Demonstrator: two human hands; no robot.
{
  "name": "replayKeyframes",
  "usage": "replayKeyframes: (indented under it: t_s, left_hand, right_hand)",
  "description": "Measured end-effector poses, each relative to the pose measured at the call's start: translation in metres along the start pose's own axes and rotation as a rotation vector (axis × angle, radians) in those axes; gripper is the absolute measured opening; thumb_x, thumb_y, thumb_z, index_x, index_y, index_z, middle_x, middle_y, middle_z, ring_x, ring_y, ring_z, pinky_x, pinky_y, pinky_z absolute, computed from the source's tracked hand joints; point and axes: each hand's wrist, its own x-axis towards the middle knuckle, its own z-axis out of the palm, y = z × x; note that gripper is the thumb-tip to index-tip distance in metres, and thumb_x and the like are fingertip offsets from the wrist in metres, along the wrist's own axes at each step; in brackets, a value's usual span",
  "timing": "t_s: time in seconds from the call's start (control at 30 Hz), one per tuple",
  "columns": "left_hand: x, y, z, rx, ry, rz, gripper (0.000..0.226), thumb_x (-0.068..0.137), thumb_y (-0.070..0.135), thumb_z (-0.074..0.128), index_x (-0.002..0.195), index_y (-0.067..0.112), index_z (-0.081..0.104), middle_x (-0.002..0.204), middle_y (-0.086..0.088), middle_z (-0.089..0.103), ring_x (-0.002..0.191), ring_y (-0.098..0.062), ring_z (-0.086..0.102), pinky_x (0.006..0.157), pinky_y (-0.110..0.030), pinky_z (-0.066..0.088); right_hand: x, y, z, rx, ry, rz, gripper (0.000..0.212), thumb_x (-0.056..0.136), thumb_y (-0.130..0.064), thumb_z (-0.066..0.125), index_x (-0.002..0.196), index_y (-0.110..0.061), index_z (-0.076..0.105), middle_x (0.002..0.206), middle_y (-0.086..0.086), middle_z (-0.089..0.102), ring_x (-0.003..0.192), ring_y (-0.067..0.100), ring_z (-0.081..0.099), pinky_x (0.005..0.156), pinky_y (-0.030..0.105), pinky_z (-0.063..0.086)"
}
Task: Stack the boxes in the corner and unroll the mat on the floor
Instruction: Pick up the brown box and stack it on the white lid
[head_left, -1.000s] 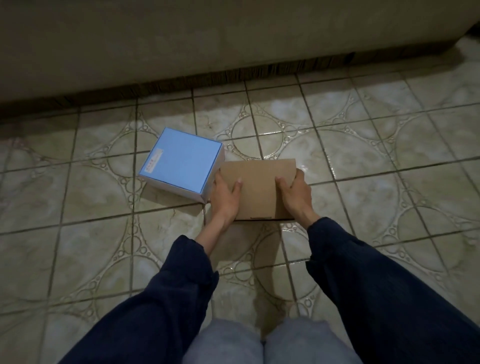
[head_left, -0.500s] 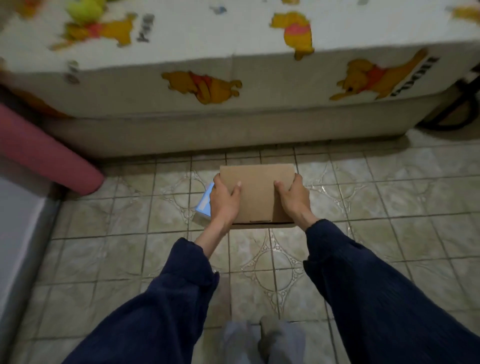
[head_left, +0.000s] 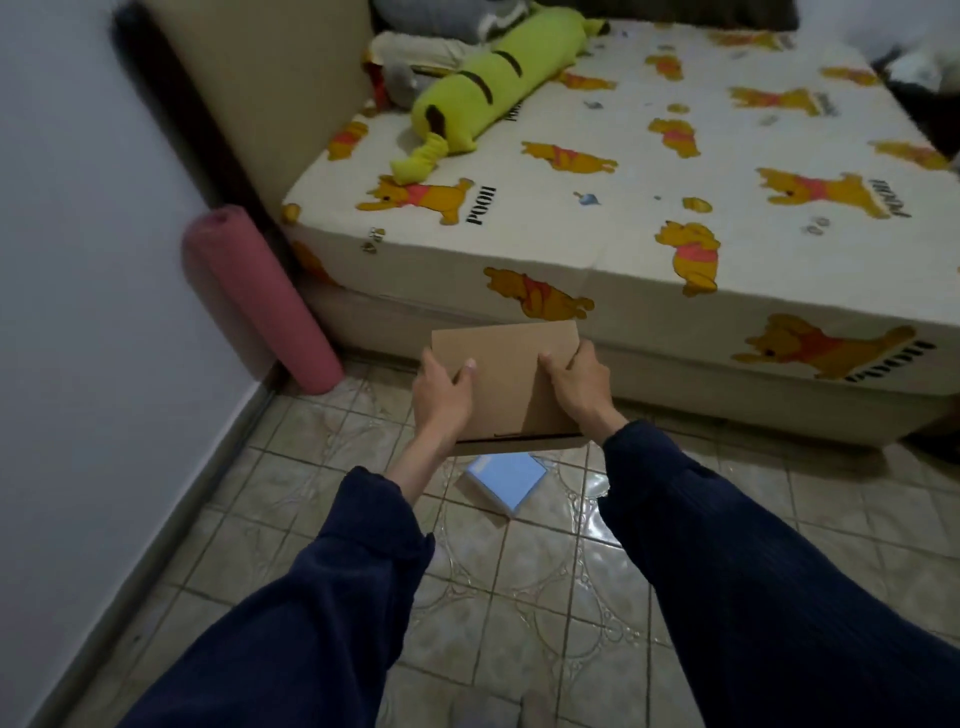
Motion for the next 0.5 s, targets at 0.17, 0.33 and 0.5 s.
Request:
replayKeyframes:
  t_s: [0.17, 0.33, 0.5]
  left_hand:
    - [-0.014, -0.027, -0.067, -0.074, 0.129, -0.05, 0.051, 0.097, 0.03, 0.045, 0.14, 0.006, 0.031, 0.138, -0.015, 0.048, 0.126, -0.031, 0.047, 0.098, -0.036, 0.041]
    - [-0.039, -0.068, -0.142, -0.108, 0.238, -0.121, 0.048, 0.098, 0.031, 0.044, 0.139, 0.008, 0.032, 0.138, -0.011, 0.049, 0.124, -0.03, 0.049, 0.097, -0.036, 0.041]
    - [-0.069, -0.12, -0.225, -0.152, 0.364, -0.205, 0.046, 0.098, 0.029, 0.044, 0.137, 0.007, 0.032, 0.136, -0.013, 0.05, 0.121, -0.03, 0.05, 0.091, -0.033, 0.043]
  right_hand:
    - [-0.031, -0.038, 0.049, -0.051, -0.126, -0.095, 0.049, 0.096, -0.032, 0.047, 0.133, -0.003, 0.036, 0.134, 0.019, 0.049, 0.118, 0.035, 0.051, 0.093, 0.041, 0.045]
    - [-0.078, -0.07, 0.111, -0.087, -0.271, -0.142, 0.048, 0.095, -0.033, 0.048, 0.131, -0.003, 0.036, 0.134, 0.02, 0.049, 0.117, 0.036, 0.052, 0.098, 0.046, 0.046]
    - [-0.14, -0.1, 0.185, -0.147, -0.39, -0.231, 0.049, 0.095, -0.031, 0.048, 0.13, 0.001, 0.038, 0.133, 0.021, 0.049, 0.119, 0.037, 0.05, 0.1, 0.045, 0.044]
